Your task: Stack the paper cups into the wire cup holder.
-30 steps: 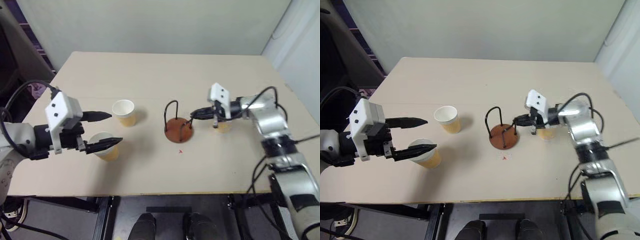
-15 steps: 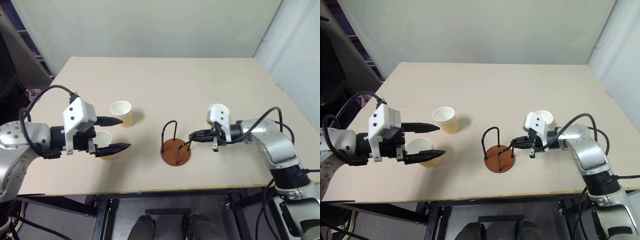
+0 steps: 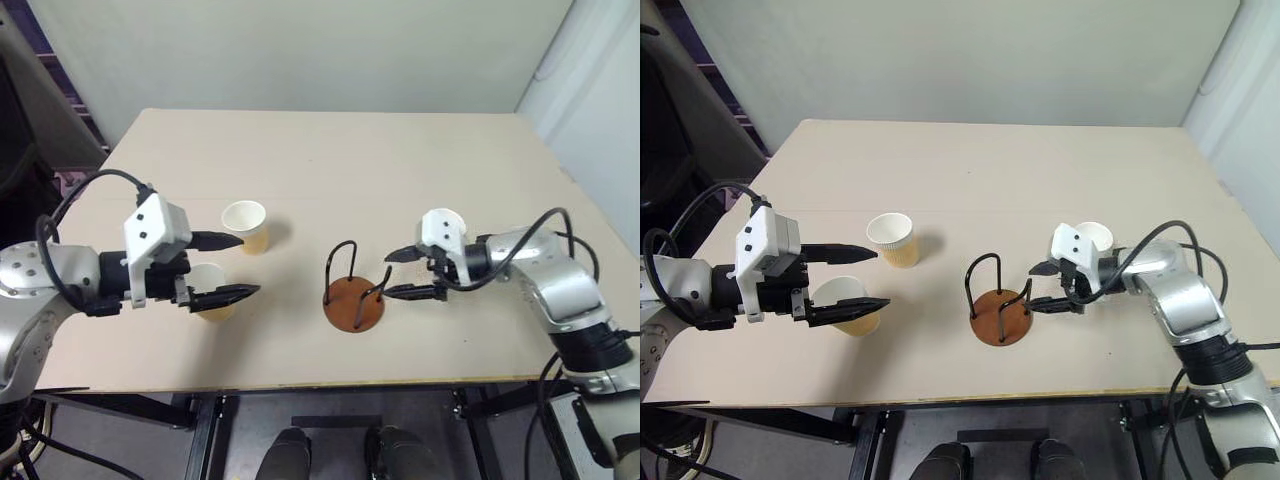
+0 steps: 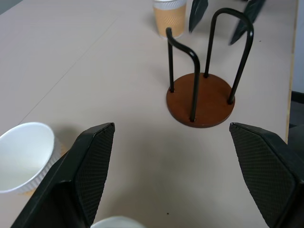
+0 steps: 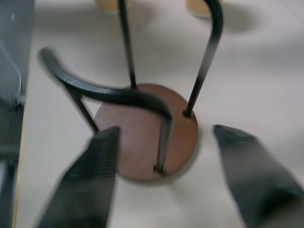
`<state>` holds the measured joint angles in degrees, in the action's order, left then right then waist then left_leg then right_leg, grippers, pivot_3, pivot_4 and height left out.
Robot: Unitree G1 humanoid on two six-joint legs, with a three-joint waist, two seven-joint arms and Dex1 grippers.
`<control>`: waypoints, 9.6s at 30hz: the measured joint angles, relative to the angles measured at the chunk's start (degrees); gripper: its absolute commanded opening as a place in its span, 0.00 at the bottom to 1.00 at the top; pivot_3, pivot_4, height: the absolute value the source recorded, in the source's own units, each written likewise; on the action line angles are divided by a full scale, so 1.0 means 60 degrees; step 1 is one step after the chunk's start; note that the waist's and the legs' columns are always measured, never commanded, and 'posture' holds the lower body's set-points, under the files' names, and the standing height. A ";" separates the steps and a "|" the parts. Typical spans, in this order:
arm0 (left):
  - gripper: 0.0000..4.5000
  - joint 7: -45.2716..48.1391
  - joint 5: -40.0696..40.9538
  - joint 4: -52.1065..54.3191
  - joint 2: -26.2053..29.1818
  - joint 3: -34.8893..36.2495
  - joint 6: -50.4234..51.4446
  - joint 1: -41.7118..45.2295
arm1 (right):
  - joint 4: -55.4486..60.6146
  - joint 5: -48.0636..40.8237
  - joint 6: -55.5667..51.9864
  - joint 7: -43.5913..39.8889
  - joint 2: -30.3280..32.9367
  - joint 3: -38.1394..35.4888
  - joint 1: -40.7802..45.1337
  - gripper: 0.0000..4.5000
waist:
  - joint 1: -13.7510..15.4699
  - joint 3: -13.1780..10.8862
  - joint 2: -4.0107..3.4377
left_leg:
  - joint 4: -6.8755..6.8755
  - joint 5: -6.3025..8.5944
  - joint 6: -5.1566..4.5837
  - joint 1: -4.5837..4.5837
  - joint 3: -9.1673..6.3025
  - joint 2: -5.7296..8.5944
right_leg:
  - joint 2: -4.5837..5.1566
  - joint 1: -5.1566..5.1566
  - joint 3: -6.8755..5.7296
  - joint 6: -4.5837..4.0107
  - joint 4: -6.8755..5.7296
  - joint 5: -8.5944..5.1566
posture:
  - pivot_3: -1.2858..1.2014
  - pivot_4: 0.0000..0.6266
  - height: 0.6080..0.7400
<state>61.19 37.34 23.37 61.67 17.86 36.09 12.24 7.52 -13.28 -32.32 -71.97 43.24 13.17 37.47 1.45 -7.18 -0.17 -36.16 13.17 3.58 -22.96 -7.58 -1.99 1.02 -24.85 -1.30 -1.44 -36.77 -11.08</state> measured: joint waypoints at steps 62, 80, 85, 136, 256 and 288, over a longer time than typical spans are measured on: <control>0.93 -0.0269 0.0214 0.0393 0.0048 -0.0091 0.0092 0.0547 | -0.0294 -0.1109 0.1465 -0.2497 -0.0154 -0.0172 0.2749 0.10 | 0.0006 -0.0012 -0.0009 | -0.0001 0.0011 0.0025 0.0042 -0.0002 -0.0030 | -0.0041 0.0013 -0.0001 -0.0049 -0.0024 -0.0030 | 0.52 0.24 1.00; 0.93 0.0257 -0.1391 -0.0203 0.1563 0.1360 -0.0392 -0.1484 | -0.1159 -0.2105 0.0956 -0.2250 -0.0455 -0.0833 0.2832 0.99 | -0.0023 -0.0012 -0.0008 | 0.0004 0.0022 0.0025 0.0029 -0.0002 -0.0036 | -0.0050 -0.0002 -0.0001 -0.0062 -0.0022 -0.0040 | 0.52 0.24 1.00; 0.93 0.1768 -0.2940 -0.1291 0.2375 0.2246 -0.1490 -0.2866 | -0.0767 -0.4225 -0.0373 -0.2608 -0.0561 -0.1961 0.2577 0.99 | -0.0029 -0.0001 0.0010 | 0.0008 0.0032 0.0041 0.0017 -0.0011 -0.0039 | -0.0086 -0.0006 0.0002 -0.0096 -0.0022 -0.0068 | 0.52 0.24 1.00; 0.01 0.3902 0.0211 -0.2077 -0.0946 -0.3306 -0.1442 0.6853 | -0.0581 -0.3030 0.0630 -0.1633 0.1956 -0.2561 0.0416 1.00 | 0.0172 0.0002 0.0016 | -0.0018 0.0028 0.0016 -0.0002 0.0007 -0.0030 | -0.0048 0.0045 -0.0002 0.0076 -0.0007 0.0034 | 0.52 0.24 1.00; 0.62 0.4842 -0.2353 -0.5226 -0.3190 -0.7494 -0.4888 0.8719 | 0.1501 -0.4206 -0.0108 -0.0019 0.3215 -0.5421 -0.2465 1.00 | 0.0097 0.0000 -0.0021 | -0.0352 0.0183 -0.0366 -0.0115 0.0330 0.0056 | -0.0038 -0.0021 0.0478 0.0496 0.0147 0.0141 | 0.52 0.24 1.00; 0.77 0.2613 -0.0783 -0.3213 -0.0163 -0.0203 -0.1003 -0.0347 | -0.2832 -0.2882 0.1368 -0.1832 0.2291 -0.3187 -0.1876 1.00 | -0.0112 0.0011 -0.0050 | -0.0307 0.0218 -0.0338 -0.0035 0.0373 0.0035 | -0.0044 -0.0049 0.0500 0.0301 0.0056 0.0050 | 0.52 0.24 1.00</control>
<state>76.87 32.64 4.09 60.70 16.64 30.07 10.16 -9.47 -30.57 -24.11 -82.96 56.98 -5.96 26.21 0.78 -7.11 -0.47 -38.01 14.48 1.55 -23.17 -5.35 -1.78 0.76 -25.14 1.70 0.37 -36.44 -10.77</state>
